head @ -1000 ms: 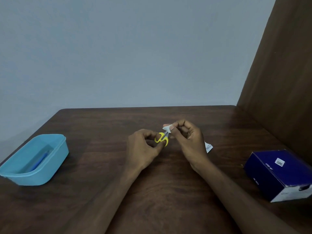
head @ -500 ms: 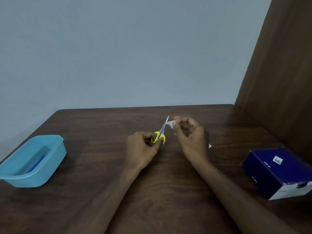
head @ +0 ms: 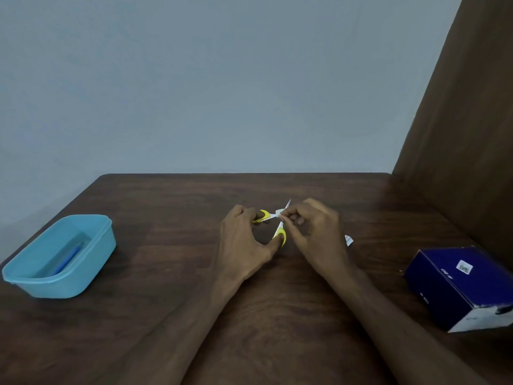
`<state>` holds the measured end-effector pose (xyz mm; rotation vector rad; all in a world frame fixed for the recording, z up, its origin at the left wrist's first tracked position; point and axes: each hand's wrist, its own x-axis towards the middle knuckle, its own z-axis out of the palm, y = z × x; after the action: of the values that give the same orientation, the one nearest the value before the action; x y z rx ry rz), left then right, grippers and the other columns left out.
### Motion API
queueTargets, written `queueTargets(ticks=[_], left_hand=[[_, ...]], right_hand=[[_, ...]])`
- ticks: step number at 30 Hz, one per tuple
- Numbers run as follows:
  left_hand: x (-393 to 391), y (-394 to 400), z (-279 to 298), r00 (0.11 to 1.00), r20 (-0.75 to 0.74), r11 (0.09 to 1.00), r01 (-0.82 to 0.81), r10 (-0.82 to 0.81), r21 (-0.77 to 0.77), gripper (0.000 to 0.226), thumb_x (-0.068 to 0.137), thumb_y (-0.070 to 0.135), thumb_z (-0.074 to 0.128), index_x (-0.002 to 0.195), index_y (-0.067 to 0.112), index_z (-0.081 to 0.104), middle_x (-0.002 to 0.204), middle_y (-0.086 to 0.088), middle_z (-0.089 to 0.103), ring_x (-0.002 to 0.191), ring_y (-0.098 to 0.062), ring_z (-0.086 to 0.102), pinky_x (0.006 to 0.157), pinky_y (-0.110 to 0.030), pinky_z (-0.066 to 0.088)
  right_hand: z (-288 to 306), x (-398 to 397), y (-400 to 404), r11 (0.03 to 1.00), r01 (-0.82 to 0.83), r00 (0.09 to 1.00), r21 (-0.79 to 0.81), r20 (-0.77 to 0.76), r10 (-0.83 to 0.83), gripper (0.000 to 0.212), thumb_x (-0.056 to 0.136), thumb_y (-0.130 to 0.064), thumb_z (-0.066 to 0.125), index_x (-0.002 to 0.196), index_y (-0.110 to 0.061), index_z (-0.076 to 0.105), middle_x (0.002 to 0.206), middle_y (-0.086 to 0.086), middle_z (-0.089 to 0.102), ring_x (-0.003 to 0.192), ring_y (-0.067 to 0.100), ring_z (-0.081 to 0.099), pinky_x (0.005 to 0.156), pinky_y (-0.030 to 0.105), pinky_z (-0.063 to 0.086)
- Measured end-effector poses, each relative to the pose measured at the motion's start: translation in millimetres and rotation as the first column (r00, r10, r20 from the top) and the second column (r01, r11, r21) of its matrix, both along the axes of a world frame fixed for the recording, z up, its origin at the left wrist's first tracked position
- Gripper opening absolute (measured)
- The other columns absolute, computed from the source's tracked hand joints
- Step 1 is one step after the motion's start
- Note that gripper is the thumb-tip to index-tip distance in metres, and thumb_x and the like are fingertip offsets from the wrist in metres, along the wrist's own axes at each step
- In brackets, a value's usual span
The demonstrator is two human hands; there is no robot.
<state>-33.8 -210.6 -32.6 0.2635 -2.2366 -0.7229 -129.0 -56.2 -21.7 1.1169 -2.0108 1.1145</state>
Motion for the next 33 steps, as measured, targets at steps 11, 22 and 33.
queueTargets(ticks=[11, 22, 33], left_hand=[[1.7, -2.4, 0.2, 0.997, 0.082, 1.000, -0.007, 0.008, -0.004, 0.043, 0.072, 0.054, 0.085, 0.106, 0.028, 0.076, 0.091, 0.012, 0.055, 0.082, -0.007, 0.057, 0.072, -0.022, 0.043], [0.4, -3.0, 0.4, 0.994, 0.105, 0.999, 0.020, -0.017, -0.034, 0.052, 0.071, 0.061, 0.070, 0.110, 0.026, 0.074, 0.094, 0.010, 0.056, 0.085, -0.011, 0.063, 0.073, -0.034, 0.058], [3.3, -1.8, 5.0, 0.993, 0.117, 0.999, 0.010, -0.006, -0.035, 0.046, 0.074, 0.057, 0.085, 0.108, 0.028, 0.076, 0.097, 0.007, 0.059, 0.088, -0.012, 0.063, 0.077, -0.028, 0.050]], right_hand=[[-4.3, 8.8, -4.0, 0.998, 0.028, 0.996, 0.048, 0.082, -0.032, 0.007, 0.084, -0.023, 0.078, 0.078, -0.023, 0.074, 0.075, -0.013, 0.064, 0.071, 0.007, 0.054, 0.071, 0.036, 0.050], [-3.4, 18.7, -9.9, 0.953, 0.255, 0.967, 0.163, -0.014, -0.256, 0.008, 0.082, -0.049, 0.079, 0.083, -0.041, 0.078, 0.111, -0.017, 0.056, 0.106, 0.019, 0.050, 0.089, 0.043, 0.036], [13.1, 10.5, 3.5, 0.955, 0.292, 0.956, -0.048, 0.007, -0.292, 0.007, 0.087, -0.042, 0.078, 0.088, -0.035, 0.079, 0.111, -0.010, 0.064, 0.102, 0.019, 0.055, 0.086, 0.037, 0.038]])
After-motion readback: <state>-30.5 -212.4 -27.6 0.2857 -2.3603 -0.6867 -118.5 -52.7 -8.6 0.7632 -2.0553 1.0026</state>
